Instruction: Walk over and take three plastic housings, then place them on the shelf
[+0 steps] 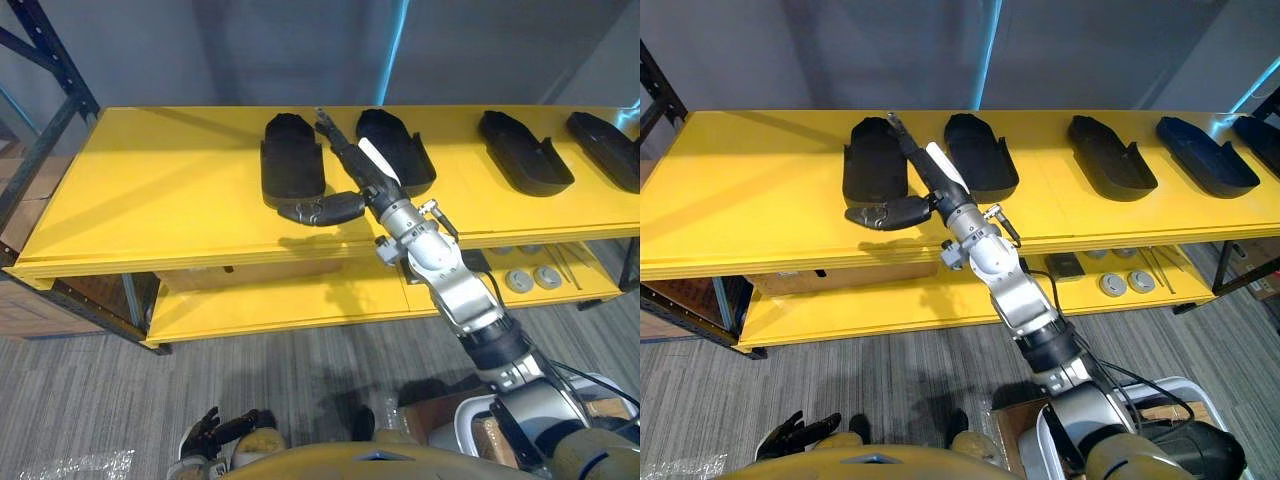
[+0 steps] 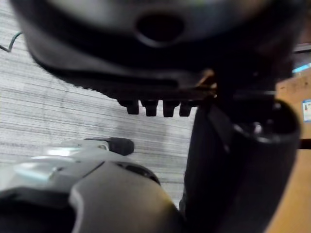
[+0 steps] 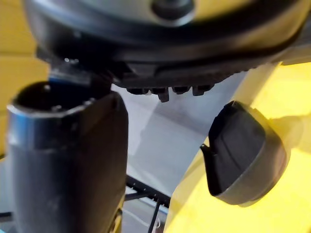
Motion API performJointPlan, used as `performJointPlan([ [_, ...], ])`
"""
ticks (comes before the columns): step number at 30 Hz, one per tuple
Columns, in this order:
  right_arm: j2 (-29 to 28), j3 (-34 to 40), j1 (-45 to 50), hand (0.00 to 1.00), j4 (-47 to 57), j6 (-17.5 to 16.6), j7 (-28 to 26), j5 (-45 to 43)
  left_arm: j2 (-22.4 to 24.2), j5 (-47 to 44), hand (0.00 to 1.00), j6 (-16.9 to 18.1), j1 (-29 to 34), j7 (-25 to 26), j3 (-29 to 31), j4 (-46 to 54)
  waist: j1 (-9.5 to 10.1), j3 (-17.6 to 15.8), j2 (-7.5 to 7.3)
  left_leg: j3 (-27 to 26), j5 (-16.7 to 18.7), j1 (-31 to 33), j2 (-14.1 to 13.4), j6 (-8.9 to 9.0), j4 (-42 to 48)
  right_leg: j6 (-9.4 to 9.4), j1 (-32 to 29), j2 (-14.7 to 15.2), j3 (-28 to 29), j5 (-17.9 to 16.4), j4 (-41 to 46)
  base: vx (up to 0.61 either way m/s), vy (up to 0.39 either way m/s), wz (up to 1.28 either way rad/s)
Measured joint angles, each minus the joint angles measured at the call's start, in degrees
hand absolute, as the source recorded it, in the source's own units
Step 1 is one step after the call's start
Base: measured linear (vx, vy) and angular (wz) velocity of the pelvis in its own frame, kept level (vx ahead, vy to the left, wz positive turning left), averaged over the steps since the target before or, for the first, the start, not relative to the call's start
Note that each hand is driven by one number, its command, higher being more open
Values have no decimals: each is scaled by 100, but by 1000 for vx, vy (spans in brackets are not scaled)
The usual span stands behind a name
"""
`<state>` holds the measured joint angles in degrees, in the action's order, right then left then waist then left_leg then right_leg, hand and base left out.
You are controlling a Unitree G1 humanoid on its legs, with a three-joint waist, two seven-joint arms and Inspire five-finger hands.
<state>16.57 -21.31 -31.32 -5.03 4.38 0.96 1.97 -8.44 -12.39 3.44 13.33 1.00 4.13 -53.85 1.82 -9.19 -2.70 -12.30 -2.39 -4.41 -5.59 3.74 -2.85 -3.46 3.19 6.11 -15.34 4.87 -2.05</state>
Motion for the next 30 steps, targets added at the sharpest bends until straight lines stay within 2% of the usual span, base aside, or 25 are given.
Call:
performJointPlan([
  [3,-98,4,-426,100,-648,0,269,219,70,-51,100,-11,-8,21,0,109,133,-84,107,81,-36,51,1,36,65,3,10,-7,-67,-1,12,-22,-8,11],
  [5,-122,3,-658,100,-833,0,327,218,74,-54,100,-11,-9,22,-14,176,135,-135,156,174,-41,142,4,37,117,11,1,-6,-192,-5,13,-23,-13,24],
  [10,-116,11,-1666,100,-1439,48,600,223,86,-121,100,-44,-146,21,-97,484,281,-541,294,451,-87,417,-18,57,268,77,-106,-5,-431,-54,109,-47,-14,26],
  [14,-100,336,-2418,100,-1834,132,949,206,95,-300,100,-108,-295,2,-144,763,391,-990,383,691,-252,719,-15,71,230,112,-366,38,-648,-79,271,-57,-5,29],
  [16,-66,447,-2524,100,-1970,206,1000,205,112,-322,100,-122,-341,3,-142,801,452,-1059,406,753,-292,798,-4,41,223,114,-428,51,-697,-88,312,1,-10,19],
  [20,-36,509,-2852,100,-2230,535,1241,198,112,-325,100,-144,-401,4,-153,991,452,-1330,441,813,-318,826,36,34,228,88,-475,94,-777,-174,468,11,-4,10],
  [22,2,576,-2889,100,-2312,625,1479,117,112,-335,100,-157,-402,4,-158,1046,457,-1353,444,855,-319,899,48,31,253,86,-532,114,-799,-202,513,16,-3,11],
  [25,111,738,-3091,100,-2585,671,1790,-42,114,-381,100,-150,-416,7,-204,1134,492,-1480,484,877,-320,909,60,28,269,91,-582,143,-794,-252,624,8,-1,5],
  [30,226,1037,-3406,100,-2675,678,2223,-34,105,-521,100,-117,-480,19,-375,1267,488,-1721,634,876,-308,986,77,10,371,98,-758,215,-751,-369,925,-35,0,-2],
])
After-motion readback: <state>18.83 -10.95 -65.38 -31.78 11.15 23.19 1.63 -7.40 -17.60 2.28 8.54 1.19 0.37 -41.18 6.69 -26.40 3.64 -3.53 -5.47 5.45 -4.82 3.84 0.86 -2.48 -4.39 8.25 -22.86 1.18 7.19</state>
